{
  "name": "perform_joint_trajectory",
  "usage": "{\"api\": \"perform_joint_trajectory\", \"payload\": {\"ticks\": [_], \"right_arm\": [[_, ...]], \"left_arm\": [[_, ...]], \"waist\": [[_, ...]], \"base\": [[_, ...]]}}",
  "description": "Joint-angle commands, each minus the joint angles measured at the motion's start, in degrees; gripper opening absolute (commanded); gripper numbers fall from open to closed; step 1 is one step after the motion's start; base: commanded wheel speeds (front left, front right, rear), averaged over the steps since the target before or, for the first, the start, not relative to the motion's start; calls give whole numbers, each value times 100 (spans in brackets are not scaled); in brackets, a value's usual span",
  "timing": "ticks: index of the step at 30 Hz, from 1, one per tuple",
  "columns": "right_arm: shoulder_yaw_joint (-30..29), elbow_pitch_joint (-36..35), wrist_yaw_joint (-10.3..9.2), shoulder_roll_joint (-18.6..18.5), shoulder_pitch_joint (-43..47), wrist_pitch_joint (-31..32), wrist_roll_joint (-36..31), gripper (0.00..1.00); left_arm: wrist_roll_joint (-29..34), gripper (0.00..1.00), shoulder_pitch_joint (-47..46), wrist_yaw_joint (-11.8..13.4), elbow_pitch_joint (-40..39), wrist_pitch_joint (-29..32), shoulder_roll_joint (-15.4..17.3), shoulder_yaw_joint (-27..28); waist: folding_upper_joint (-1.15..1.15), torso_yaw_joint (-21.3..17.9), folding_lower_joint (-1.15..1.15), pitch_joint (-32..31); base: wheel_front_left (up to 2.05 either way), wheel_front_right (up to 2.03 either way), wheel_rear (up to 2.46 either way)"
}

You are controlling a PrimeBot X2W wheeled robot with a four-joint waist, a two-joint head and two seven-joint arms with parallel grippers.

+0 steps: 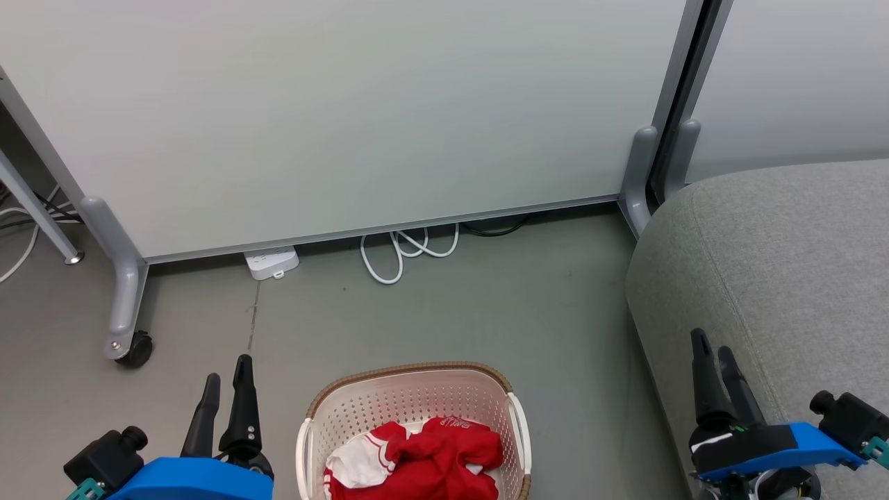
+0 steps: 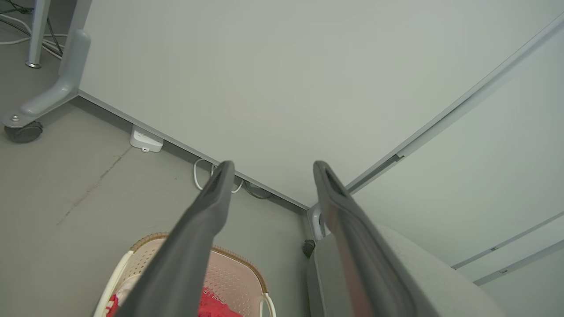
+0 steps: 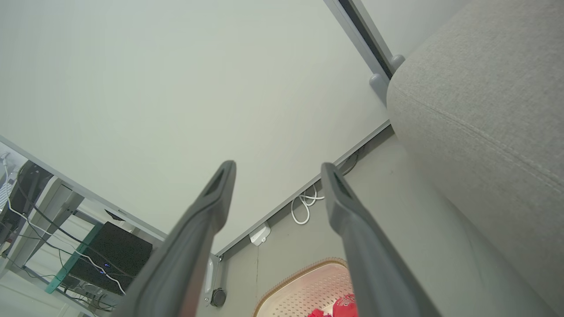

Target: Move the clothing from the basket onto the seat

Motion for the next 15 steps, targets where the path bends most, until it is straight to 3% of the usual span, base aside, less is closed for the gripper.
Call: {"api": "perform_joint_trajectory", "payload": {"ticks": [1, 15], "right_arm": [[34, -98, 1, -30, -152, -65, -267, 100], [103, -149, 1, -36, -175, -212, -1336, 100]], "left_arm": [[208, 100, -122, 38, -109, -68, 54, -47], [1099, 100, -114, 141, -182, -303, 62, -208]], "waist": [[0, -1, 0, 1], [0, 6, 0, 14]], "base": [[0, 0, 0], [0, 0, 0]]}}
